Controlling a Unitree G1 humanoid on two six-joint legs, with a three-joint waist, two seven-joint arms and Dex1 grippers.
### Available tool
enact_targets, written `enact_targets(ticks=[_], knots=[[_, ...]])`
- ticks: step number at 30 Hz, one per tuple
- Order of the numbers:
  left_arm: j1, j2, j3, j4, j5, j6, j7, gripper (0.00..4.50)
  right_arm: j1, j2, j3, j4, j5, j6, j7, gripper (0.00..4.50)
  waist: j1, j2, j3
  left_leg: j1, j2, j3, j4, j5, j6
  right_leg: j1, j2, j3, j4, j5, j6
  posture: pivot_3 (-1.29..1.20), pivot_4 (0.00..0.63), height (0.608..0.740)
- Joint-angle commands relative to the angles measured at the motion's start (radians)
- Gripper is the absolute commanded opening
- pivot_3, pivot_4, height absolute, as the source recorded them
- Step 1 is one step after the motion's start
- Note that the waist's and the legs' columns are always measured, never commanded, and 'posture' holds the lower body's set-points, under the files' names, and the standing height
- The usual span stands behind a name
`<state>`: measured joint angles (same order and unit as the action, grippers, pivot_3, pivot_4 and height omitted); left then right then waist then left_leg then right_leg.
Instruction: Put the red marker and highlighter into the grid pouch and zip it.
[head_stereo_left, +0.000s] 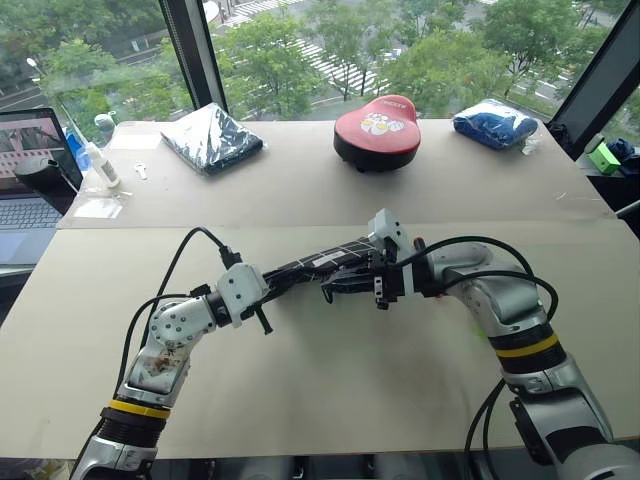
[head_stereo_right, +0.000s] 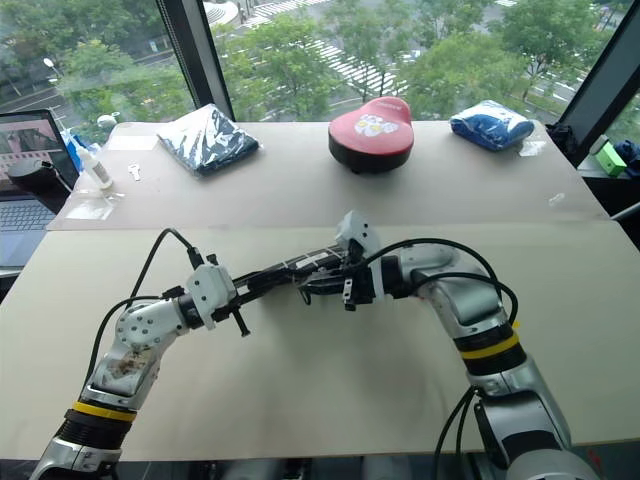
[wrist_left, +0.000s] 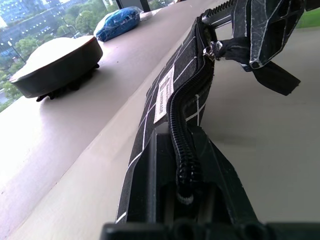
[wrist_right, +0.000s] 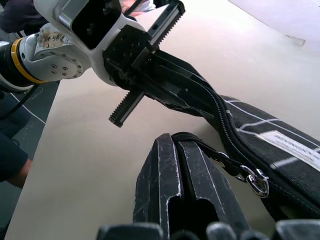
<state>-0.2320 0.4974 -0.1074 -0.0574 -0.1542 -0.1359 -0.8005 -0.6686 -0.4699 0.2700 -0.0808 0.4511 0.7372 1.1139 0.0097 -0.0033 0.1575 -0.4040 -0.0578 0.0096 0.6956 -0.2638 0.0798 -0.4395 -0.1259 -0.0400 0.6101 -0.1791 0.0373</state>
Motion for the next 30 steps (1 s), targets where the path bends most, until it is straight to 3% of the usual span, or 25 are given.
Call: enact_targets(ticks=[1, 6, 11, 14, 23, 28, 30], knots=[[-0.018, -0.008, -0.005, 0.001, 0.002, -0.029, -0.007, 0.00, -0.026, 0.022, 0.038, 0.017, -0.044, -0.041, -0.014, 0.01, 0.000, 0.000, 0.000, 0.000, 0.000, 0.000, 0.000, 0.000, 0.000, 0.000, 0.000, 0.000, 0.000, 0.000, 0.000, 0.00, 0.150, 0.740], [-0.016, -0.013, -0.005, 0.000, 0.002, -0.031, -0.011, 0.00, -0.022, 0.034, 0.029, 0.038, -0.075, -0.044, -0.054, 0.01, 0.002, 0.000, 0.000, 0.000, -0.001, 0.000, 0.000, 0.001, -0.001, 0.000, -0.001, 0.000, 0.000, 0.000, 0.000, 0.00, 0.150, 0.740], [-0.022, -0.017, -0.006, 0.008, 0.002, -0.033, -0.016, 0.00, -0.045, 0.025, -0.047, 0.094, -0.080, -0.051, -0.112, 1.48, 0.001, 0.000, 0.000, 0.000, -0.001, 0.000, 0.000, 0.002, -0.004, 0.000, -0.001, 0.000, 0.000, 0.000, 0.000, 0.00, 0.150, 0.740], [-0.021, -0.020, -0.009, 0.007, 0.002, -0.032, -0.018, 0.00, -0.041, 0.003, -0.155, 0.047, 0.031, 0.035, -0.100, 2.42, 0.002, 0.000, 0.000, 0.000, -0.001, 0.000, 0.000, 0.003, -0.004, 0.000, -0.001, 0.000, 0.000, 0.000, 0.000, 0.00, 0.150, 0.740], [-0.028, -0.027, -0.011, 0.029, 0.004, -0.045, -0.020, 0.00, 0.075, -0.094, -0.407, -0.118, 0.278, 0.143, -0.087, 2.42, 0.003, 0.000, 0.000, -0.001, 0.000, -0.001, 0.000, -0.002, 0.003, 0.000, -0.001, 0.000, 0.000, 0.000, 0.000, 0.00, 0.150, 0.740], [-0.016, -0.028, -0.009, 0.018, 0.006, -0.046, -0.012, 0.00, 0.220, -0.268, -0.448, -0.076, 0.086, -0.019, -0.146, 2.42, 0.010, -0.001, 0.000, -0.001, -0.002, -0.001, 0.001, -0.002, 0.003, 0.001, -0.003, 0.000, 0.000, 0.000, 0.000, 0.00, 0.150, 0.740], [-0.007, -0.027, -0.007, 0.014, 0.007, -0.048, -0.010, 0.00, 0.271, -0.339, -0.459, -0.035, -0.017, -0.022, -0.250, 2.42, 0.011, -0.001, 0.000, -0.001, -0.002, 0.000, 0.001, -0.002, 0.003, 0.001, -0.003, 0.000, -0.001, 0.000, 0.000, 0.00, 0.150, 0.740]])
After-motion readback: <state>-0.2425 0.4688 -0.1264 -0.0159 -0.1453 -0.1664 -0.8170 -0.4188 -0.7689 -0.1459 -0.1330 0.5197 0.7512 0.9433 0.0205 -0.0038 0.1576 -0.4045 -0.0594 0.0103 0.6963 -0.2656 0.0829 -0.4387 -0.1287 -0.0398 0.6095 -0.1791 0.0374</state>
